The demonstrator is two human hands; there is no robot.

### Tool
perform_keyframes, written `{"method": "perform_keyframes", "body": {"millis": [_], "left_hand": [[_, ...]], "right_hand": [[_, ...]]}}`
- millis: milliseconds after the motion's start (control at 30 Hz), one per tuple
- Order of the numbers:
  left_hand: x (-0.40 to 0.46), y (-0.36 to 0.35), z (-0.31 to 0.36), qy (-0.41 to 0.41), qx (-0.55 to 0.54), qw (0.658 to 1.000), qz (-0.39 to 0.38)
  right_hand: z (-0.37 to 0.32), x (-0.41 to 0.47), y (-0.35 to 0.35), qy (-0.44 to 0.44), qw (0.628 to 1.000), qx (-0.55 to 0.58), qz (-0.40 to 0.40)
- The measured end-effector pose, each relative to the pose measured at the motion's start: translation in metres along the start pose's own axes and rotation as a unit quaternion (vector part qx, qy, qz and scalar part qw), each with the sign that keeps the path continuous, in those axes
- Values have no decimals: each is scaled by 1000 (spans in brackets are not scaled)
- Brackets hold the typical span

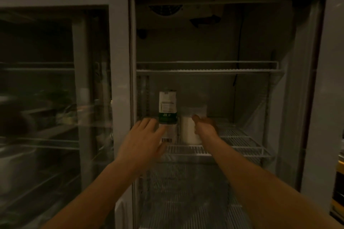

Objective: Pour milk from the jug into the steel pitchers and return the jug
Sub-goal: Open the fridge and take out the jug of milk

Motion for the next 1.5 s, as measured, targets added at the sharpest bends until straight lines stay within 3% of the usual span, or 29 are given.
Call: {"method": "perform_keyframes", "body": {"millis": [100, 167, 533, 667, 733, 867, 1500], "left_hand": [[-9, -13, -5, -50, 62, 997, -14], [-11, -17, -4, -73, 74, 994, -11], [-13, -23, 1, -114, 77, 990, -6], [-15, -20, 3, -130, 71, 989, 28], [-17, -5, -4, -104, 60, 989, 85], [-16, 26, -52, 57, 3, 979, 194], [10, 18, 34, -28, -154, 964, 213]], "right_hand": [[1, 2, -7, -58, 996, 74, -12], [1, 0, -7, -68, 996, 65, -8], [-1, -6, 14, 6, 987, 154, 35], [-13, -27, 29, 63, 976, 203, 42], [-20, -37, 36, 75, 970, 226, 40], [-38, -61, 59, 102, 961, 248, 71], [-35, -177, 138, 112, 960, 228, 119]]}}
Point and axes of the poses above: each hand's wrist, its own x-axis towards the middle knuckle, its own y-axis out of the back of the hand, z = x × y, the point moved 9 cm from there along x, towards the middle knuckle, and after that the axes turned 2 degrees about -x, right-handed, at the moved point
